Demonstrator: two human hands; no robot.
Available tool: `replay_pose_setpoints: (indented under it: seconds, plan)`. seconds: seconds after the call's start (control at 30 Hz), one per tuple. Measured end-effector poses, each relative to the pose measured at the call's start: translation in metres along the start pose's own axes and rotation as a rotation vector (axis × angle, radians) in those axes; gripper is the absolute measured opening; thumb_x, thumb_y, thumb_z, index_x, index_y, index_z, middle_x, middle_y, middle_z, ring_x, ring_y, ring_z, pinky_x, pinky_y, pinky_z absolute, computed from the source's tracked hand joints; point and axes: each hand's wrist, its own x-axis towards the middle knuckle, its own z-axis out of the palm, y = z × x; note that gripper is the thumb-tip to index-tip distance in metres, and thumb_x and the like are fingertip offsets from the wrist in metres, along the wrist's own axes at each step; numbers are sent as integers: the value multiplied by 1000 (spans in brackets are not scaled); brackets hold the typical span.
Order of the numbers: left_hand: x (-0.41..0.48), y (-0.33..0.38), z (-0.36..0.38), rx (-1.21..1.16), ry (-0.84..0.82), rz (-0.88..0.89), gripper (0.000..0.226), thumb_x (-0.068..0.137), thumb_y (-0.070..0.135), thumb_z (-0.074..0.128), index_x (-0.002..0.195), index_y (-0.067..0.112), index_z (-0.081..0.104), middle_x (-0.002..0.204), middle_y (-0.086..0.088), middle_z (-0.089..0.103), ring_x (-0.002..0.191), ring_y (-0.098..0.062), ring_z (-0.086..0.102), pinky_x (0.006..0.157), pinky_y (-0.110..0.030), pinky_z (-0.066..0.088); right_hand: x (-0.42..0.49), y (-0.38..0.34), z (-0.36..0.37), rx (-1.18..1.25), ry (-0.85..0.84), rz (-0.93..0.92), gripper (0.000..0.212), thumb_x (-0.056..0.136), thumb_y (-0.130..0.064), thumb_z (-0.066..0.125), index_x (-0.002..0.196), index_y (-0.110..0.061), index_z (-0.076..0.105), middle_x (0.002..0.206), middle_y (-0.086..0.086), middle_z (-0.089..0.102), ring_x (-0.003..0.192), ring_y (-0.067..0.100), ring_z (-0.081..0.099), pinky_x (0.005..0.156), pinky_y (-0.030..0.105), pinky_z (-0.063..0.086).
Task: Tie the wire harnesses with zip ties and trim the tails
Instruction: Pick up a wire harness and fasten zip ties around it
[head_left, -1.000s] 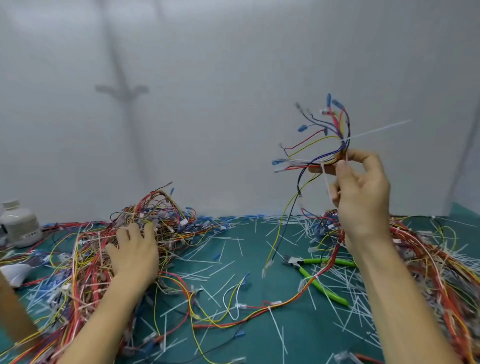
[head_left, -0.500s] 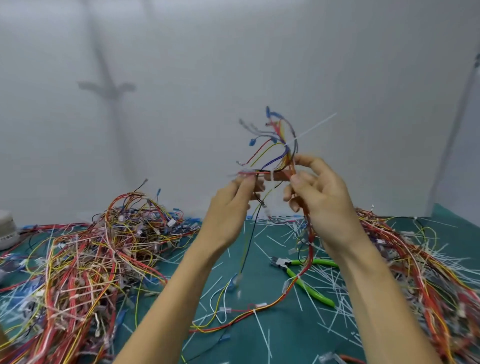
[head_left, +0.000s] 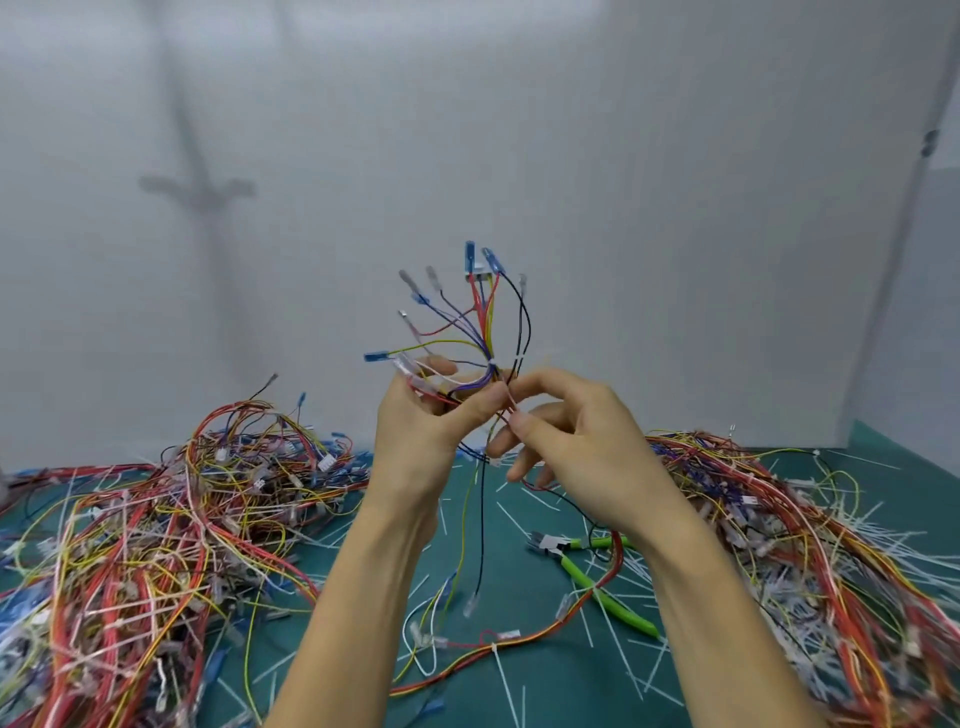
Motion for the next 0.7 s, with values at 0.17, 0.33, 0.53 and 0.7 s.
replay_pose_setpoints:
  seconds: [0.17, 0.33, 0.53, 0.7]
  plan:
    - [0, -1, 3, 110, -14, -2, 28, 64, 6, 85, 84, 13, 67, 74, -4, 74, 70, -15, 70, 68, -20, 54, 0, 0, -6, -152, 216, 24, 28, 92, -48, 59, 87, -27, 76, 83, -14, 75, 76, 3, 69, 74, 30, 55]
    - [0, 3, 8, 185, -98, 82, 25, 69, 0, 83, 66, 23, 74, 72, -3, 75, 72, -13, 71, 67, -18, 53, 1, 0, -3, 9, 349, 16, 22, 82, -48, 72, 99, -33, 72, 85, -11, 76, 78, 7, 71, 74, 35, 57]
    - [0, 14, -8, 197, -261, -39, 10, 80, 15, 75, 90, 18, 78, 88, -8, 76, 75, -19, 72, 71, -21, 54, 4, 1, -4, 213, 410, -12, 7, 83, -27, 78, 88, -23, 79, 74, -9, 76, 63, 6, 69, 57, 14, 49]
    - [1, 26, -22, 143, -235, -110, 25, 77, 35, 76, 89, 12, 76, 92, -9, 76, 76, -19, 71, 77, -26, 56, 3, -1, -8, 434, 449, 40, 7, 80, -23, 77, 83, -17, 79, 74, 0, 76, 61, 9, 61, 60, 18, 54]
